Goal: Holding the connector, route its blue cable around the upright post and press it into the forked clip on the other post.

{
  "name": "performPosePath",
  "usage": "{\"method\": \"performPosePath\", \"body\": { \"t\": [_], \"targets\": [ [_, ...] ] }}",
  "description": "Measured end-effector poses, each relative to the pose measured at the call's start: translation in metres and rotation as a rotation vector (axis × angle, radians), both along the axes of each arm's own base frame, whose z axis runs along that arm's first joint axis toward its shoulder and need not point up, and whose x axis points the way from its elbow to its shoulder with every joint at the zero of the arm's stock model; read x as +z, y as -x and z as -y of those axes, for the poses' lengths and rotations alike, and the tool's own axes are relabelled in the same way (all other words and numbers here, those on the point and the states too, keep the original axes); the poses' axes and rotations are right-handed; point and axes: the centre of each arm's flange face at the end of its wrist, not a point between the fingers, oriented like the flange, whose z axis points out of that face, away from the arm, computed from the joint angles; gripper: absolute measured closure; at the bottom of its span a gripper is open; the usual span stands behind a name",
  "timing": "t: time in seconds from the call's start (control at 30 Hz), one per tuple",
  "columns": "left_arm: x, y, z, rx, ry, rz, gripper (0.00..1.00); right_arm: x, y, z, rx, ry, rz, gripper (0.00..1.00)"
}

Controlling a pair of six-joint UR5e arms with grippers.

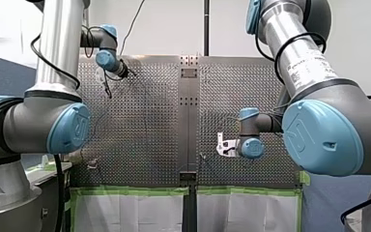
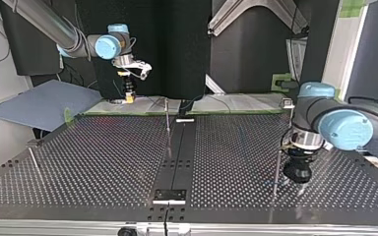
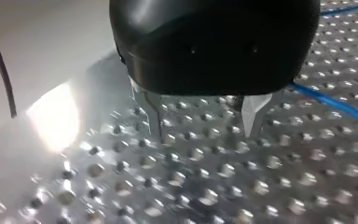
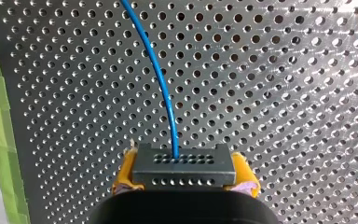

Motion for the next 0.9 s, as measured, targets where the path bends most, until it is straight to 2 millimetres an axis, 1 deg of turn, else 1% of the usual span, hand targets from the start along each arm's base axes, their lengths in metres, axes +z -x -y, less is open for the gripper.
{"method": "performPosePath", "body": {
  "t": [0.17, 0.27, 0.47, 0.67, 0.9],
  "targets": [
    [-0.018, 0.005, -0.001, 0.001, 0.022, -0.034, 0.15, 0.0, 0.0, 0.0, 0.0, -0.001, -0.001, 1.0],
    [-0.025, 0.007, -0.002, -0.005, 0.039, -0.05, 0.15, 0.0, -0.001, -0.001, 0.002, -0.001, -0.001, 1.0],
    [-0.029, 0.008, -0.003, -0.034, 0.083, -0.061, 0.15, 0.0, -0.002, -0.002, 0.004, -0.003, -0.003, 1.0],
    [-0.04, 0.011, -0.009, -0.037, 0.123, -0.082, 0.15, -0.001, -0.002, -0.003, 0.006, -0.005, -0.004, 1.0],
    [-0.049, 0.013, -0.015, -0.041, 0.129, -0.09, 0.15, -0.001, -0.002, -0.003, 0.006, -0.005, -0.004, 1.0]
  ]
}}
